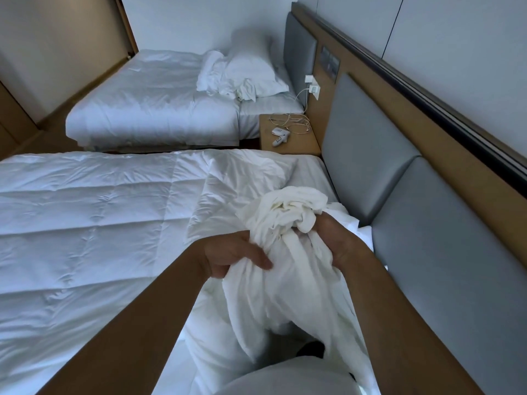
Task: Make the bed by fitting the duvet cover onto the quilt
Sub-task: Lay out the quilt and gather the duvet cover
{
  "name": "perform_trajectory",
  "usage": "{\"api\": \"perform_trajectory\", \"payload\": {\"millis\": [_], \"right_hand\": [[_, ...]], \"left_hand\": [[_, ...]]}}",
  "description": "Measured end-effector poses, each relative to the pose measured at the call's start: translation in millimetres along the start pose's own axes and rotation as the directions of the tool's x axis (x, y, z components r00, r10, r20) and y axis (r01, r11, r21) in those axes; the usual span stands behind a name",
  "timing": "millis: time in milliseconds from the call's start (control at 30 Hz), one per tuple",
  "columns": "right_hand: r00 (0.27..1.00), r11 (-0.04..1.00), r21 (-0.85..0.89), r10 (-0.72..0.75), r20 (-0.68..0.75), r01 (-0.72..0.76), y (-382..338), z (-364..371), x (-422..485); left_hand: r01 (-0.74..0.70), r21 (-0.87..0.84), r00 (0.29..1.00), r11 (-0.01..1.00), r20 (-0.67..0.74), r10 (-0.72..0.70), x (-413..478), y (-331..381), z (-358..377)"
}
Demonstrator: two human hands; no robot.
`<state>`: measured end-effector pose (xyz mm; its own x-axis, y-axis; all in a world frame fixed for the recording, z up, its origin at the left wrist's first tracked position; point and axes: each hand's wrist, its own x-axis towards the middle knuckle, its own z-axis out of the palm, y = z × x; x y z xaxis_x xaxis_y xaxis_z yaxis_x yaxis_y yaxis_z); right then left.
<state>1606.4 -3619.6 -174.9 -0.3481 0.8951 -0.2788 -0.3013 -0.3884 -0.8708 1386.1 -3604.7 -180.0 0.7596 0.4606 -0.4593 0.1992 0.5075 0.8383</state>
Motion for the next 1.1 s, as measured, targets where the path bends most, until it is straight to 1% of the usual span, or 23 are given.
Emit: {"api": "perform_trajectory", "payload": {"millis": [67, 133, 167, 233, 267, 333, 400, 433, 500, 567, 633, 700, 733, 767, 833, 867, 900, 933, 967, 1000, 1033, 1067, 1100], "right_hand": [[0.997, 0.977, -0.199, 0.065, -0.037, -0.071, 3, -5, -10], [0.980, 0.904, -0.390, 0.197, 0.015, -0.176, 8, -6, -21], [0.959, 0.857, -0.457, 0.282, 0.032, -0.238, 10, -6, -24], [0.910, 0.788, -0.515, 0.412, 0.036, -0.337, 14, -6, -28], [0.902, 0.771, -0.532, 0.431, 0.030, -0.351, 13, -6, -29], [0.926, 0.785, -0.533, 0.377, 0.005, -0.316, 12, -11, -30], [0.977, 0.866, -0.462, 0.213, -0.007, -0.192, 11, -17, -29], [0.992, 0.905, -0.409, 0.125, -0.015, -0.120, 11, -19, -27], [0.999, 0.950, -0.311, -0.025, -0.031, 0.014, 5, -16, -27], [0.993, 0.955, -0.284, -0.103, -0.061, 0.082, 2, -13, -24], [0.994, 0.961, -0.262, -0.104, -0.031, 0.092, 1, -11, -19], [0.998, 0.970, -0.237, -0.060, -0.023, 0.053, 5, -17, -14], [1.000, 0.971, -0.241, -0.014, -0.022, 0.009, 5, -17, -16], [0.999, 0.959, -0.280, 0.034, -0.018, -0.038, 7, -22, -16], [0.983, 0.886, -0.440, 0.180, 0.032, -0.148, 11, -25, -25], [0.961, 0.821, -0.527, 0.276, 0.031, -0.219, 14, -25, -29], [0.933, 0.762, -0.580, 0.361, 0.011, -0.288, 19, -28, -30], [0.905, 0.725, -0.596, 0.425, -0.007, -0.345, 21, -26, -32], [0.889, 0.714, -0.594, 0.458, -0.003, -0.370, 23, -25, -32], [0.896, 0.733, -0.574, 0.444, -0.004, -0.365, 25, -23, -32], [0.927, 0.783, -0.532, 0.375, -0.009, -0.322, 25, -24, -31], [0.963, 0.847, -0.471, 0.269, -0.022, -0.247, 25, -27, -30], [0.986, 0.904, -0.395, 0.160, -0.041, -0.163, 24, -31, -27]], "left_hand": [[-0.050, -0.093, 0.999, 0.994, -0.024, 0.048, 4, 1, -6], [-0.106, -0.137, 0.992, 0.985, -0.076, 0.096, 9, 6, -10], [-0.117, -0.126, 0.990, 0.985, -0.095, 0.106, 10, 9, -10], [-0.119, -0.091, 0.987, 0.989, -0.120, 0.107, 14, 12, -9], [-0.119, -0.084, 0.984, 0.989, -0.140, 0.106, 16, 12, -9], [-0.099, -0.091, 0.987, 0.991, -0.137, 0.086, 15, 9, -8], [-0.010, -0.105, 0.998, 0.994, -0.060, 0.004, 9, 3, -5], [0.046, -0.077, 0.998, 0.996, -0.026, -0.049, 7, -1, -2], [0.124, 0.054, 0.991, 0.991, 0.035, -0.126, 5, -8, 7], [0.138, 0.155, 0.985, 0.978, 0.077, -0.152, 7, -14, 18], [0.116, 0.158, 0.990, 0.981, 0.058, -0.126, 9, -18, 26], [0.051, 0.049, 0.998, 0.997, 0.031, -0.052, 10, -18, 25], [-0.001, -0.016, 1.000, 1.000, 0.001, 0.001, 11, -17, 22], [-0.063, -0.069, 0.997, 0.996, -0.044, 0.060, 12, -14, 18], [-0.172, -0.139, 0.975, 0.975, -0.164, 0.148, 14, -5, 11], [-0.202, -0.154, 0.958, 0.967, -0.237, 0.163, 16, -1, 9], [-0.220, -0.144, 0.938, 0.965, -0.304, 0.168, 19, 2, 9], [-0.235, -0.114, 0.915, 0.965, -0.360, 0.181, 22, 4, 10], [-0.247, -0.079, 0.896, 0.966, -0.397, 0.197, 26, 3, 10], [-0.249, -0.056, 0.886, 0.967, -0.417, 0.205, 27, 1, 11], [-0.228, -0.050, 0.894, 0.972, -0.406, 0.189, 26, -2, 11], [-0.180, -0.062, 0.921, 0.982, -0.362, 0.146, 22, -5, 11], [-0.114, -0.072, 0.953, 0.991, -0.289, 0.089, 17, -9, 10]]}}
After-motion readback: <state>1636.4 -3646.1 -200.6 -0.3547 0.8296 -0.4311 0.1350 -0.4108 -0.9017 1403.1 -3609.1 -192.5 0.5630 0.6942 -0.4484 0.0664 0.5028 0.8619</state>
